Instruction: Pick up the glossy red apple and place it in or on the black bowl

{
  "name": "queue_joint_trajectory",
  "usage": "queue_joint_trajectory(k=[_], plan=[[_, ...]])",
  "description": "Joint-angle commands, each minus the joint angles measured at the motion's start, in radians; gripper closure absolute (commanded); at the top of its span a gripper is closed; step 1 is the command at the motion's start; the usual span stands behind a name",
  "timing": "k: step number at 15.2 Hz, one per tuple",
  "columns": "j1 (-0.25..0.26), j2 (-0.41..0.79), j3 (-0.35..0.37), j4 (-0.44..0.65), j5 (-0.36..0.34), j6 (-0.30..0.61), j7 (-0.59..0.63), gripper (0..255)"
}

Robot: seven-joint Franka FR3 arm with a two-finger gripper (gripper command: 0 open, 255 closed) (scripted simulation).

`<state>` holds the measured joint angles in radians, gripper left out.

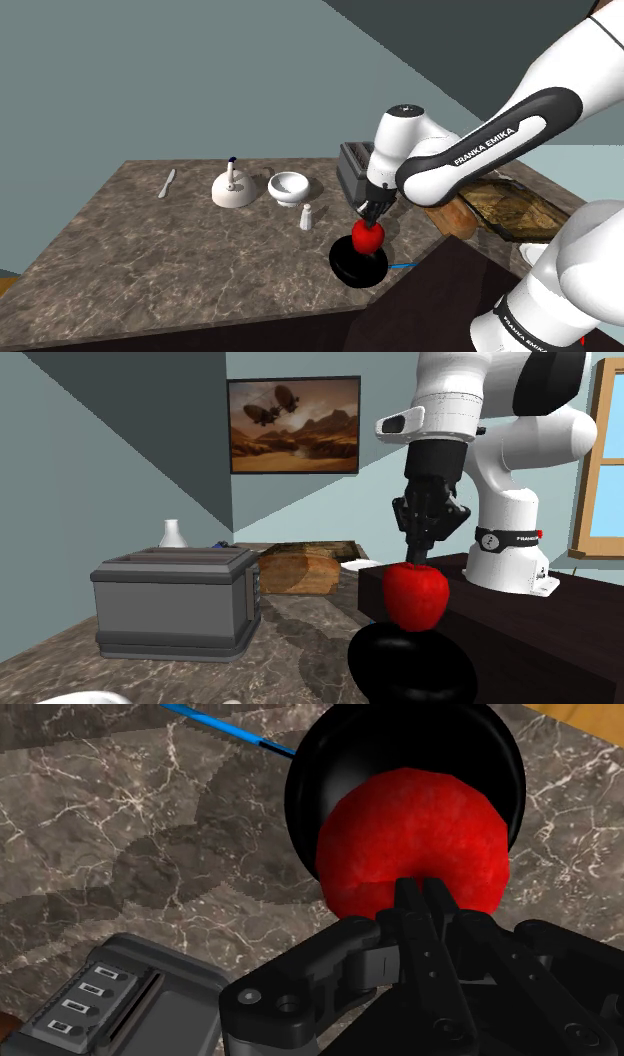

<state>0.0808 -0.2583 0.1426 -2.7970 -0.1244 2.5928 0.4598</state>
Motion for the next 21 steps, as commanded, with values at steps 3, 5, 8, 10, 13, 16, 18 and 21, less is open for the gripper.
queue_joint_trajectory(k=[3,5,8,10,13,16,18,21], plan=[[-0.016,0.066,0.009,-0.007,-0.032,0.072,0.028,255],[-0.029,0.113,0.016,-0.010,-0.063,0.121,0.053,255],[-0.029,0.113,0.016,-0.010,-0.063,0.121,0.053,255],[-0.029,0.113,0.016,-0.010,-0.063,0.121,0.053,255],[-0.029,0.113,0.016,-0.010,-0.063,0.121,0.053,255],[-0.029,0.113,0.016,-0.010,-0.063,0.121,0.053,0],[-0.029,0.113,0.016,-0.010,-0.063,0.121,0.053,0],[-0.004,0.025,0.010,-0.006,-0.009,0.031,0.016,0]])
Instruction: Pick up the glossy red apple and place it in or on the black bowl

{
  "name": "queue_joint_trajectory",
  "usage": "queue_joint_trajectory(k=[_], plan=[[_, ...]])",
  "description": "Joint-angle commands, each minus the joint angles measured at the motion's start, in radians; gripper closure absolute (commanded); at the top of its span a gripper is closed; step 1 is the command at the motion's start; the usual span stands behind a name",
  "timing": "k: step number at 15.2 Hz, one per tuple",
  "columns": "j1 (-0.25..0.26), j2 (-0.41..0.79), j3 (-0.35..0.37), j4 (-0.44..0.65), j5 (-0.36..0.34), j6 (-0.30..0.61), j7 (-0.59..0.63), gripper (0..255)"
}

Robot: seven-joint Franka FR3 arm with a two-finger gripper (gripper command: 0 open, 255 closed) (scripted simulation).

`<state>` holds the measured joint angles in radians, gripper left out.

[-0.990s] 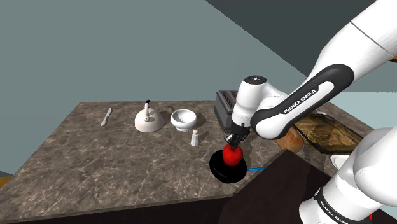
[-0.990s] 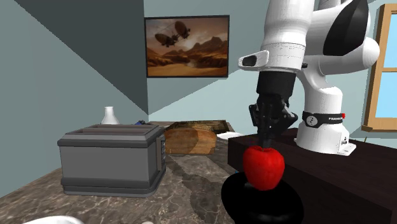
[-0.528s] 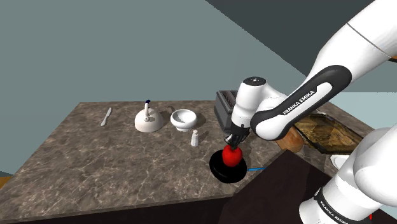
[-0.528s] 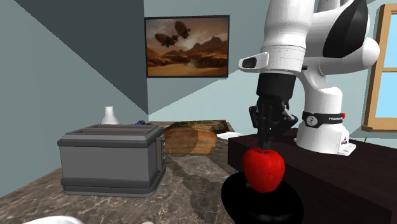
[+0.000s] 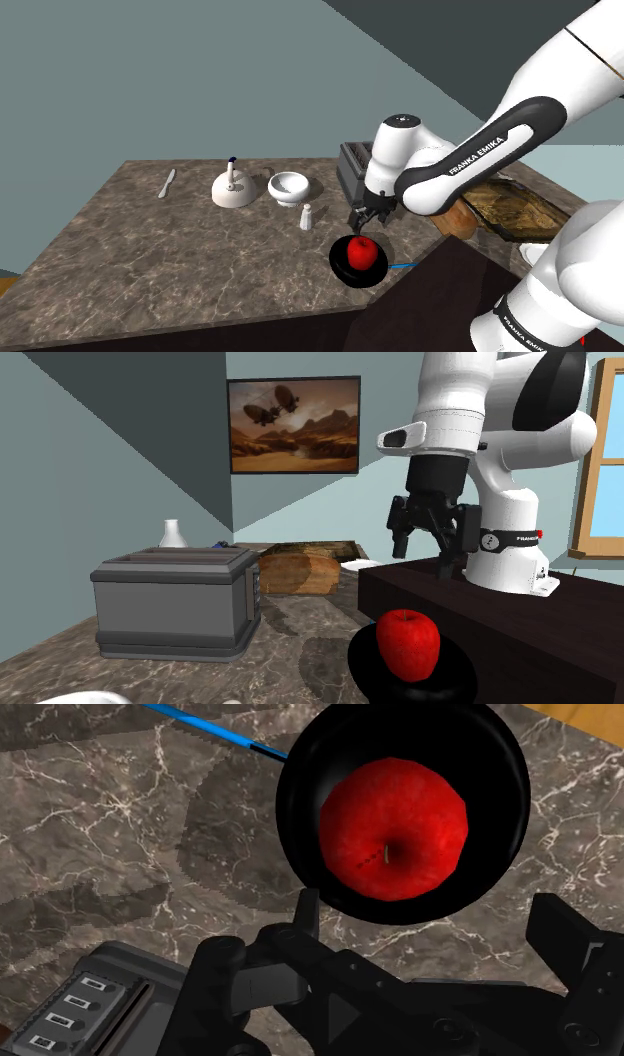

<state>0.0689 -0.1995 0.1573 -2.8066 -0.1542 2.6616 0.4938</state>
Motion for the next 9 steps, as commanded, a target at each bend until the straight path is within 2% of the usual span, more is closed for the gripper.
queue_joint_trajectory(k=[1,2,9], plan=[[0.018,-0.075,-0.008,0.008,0.040,-0.083,-0.031,0],[0.026,-0.106,-0.011,0.014,0.052,-0.119,-0.039,0],[0.027,-0.106,-0.011,0.014,0.051,-0.119,-0.039,0]])
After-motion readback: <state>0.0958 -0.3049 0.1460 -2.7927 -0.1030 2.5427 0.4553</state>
